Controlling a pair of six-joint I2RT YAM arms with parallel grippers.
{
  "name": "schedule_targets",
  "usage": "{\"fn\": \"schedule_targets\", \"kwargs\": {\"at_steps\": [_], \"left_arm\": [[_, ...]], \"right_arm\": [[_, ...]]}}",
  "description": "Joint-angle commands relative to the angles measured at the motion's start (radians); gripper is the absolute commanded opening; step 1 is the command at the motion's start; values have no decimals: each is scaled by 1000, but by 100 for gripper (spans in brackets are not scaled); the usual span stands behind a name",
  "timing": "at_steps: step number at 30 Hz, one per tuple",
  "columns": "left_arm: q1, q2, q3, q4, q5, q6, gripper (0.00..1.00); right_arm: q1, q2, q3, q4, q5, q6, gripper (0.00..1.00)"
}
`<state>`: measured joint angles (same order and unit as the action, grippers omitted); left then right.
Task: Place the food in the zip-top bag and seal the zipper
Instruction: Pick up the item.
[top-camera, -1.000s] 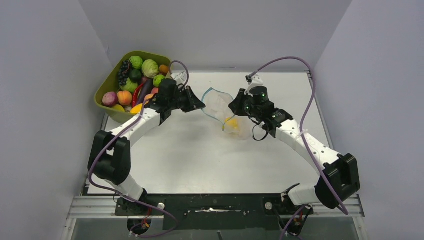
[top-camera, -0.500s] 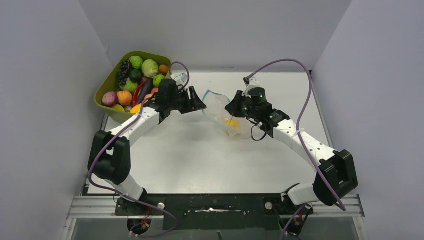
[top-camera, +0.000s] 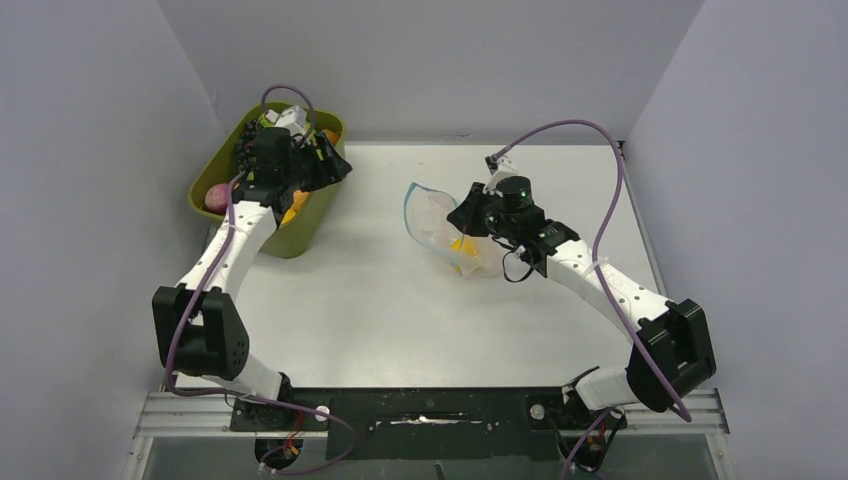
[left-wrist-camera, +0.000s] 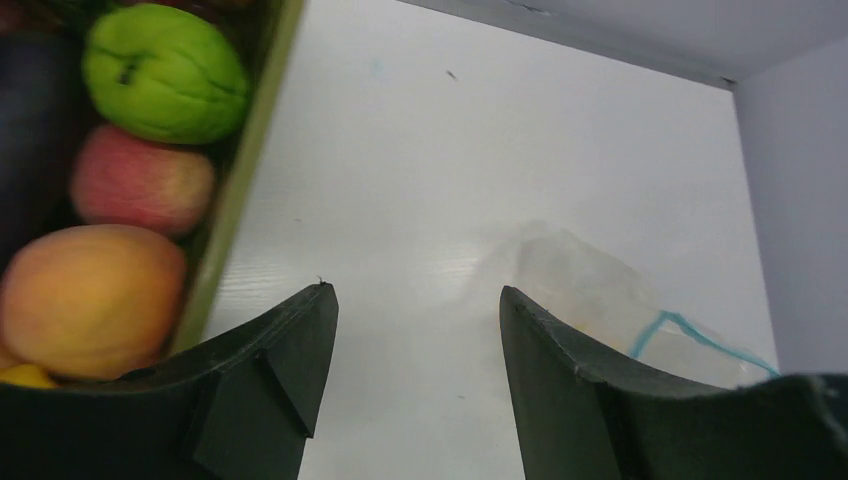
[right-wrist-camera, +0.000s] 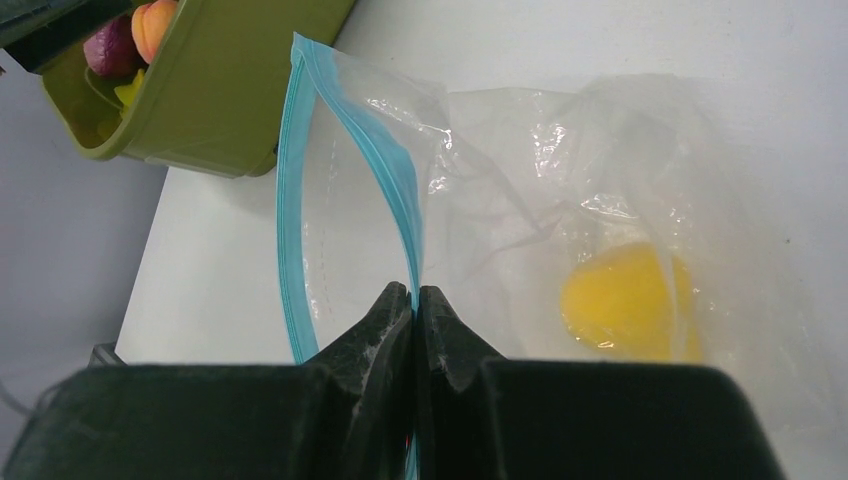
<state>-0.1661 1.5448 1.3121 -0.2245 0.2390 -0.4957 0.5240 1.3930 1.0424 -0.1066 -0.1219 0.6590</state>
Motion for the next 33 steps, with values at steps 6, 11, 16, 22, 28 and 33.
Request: {"fn": "schedule_targets", "kwargs": {"at_steps": [6, 11, 16, 22, 28, 33], "left_arm": [[156, -32, 18, -1, -196, 170, 60], [216, 27, 57, 12, -265, 186, 52], [233, 97, 120, -50, -368, 216, 52], [298, 88, 97, -37, -426, 241, 50], [324, 166, 151, -134, -449, 300, 59], [331, 195, 176, -157, -475, 321, 70]], "right_arm": [[-4, -10, 15, 70, -44, -1, 0], [-5, -14, 21, 61, -42, -14, 0], [-5, -12, 23, 58, -38, -10, 0], [-6, -5, 25, 77, -51, -8, 0], [-6, 7, 45, 53, -54, -18, 0], [-6, -5, 44, 54, -62, -30, 0]]}}
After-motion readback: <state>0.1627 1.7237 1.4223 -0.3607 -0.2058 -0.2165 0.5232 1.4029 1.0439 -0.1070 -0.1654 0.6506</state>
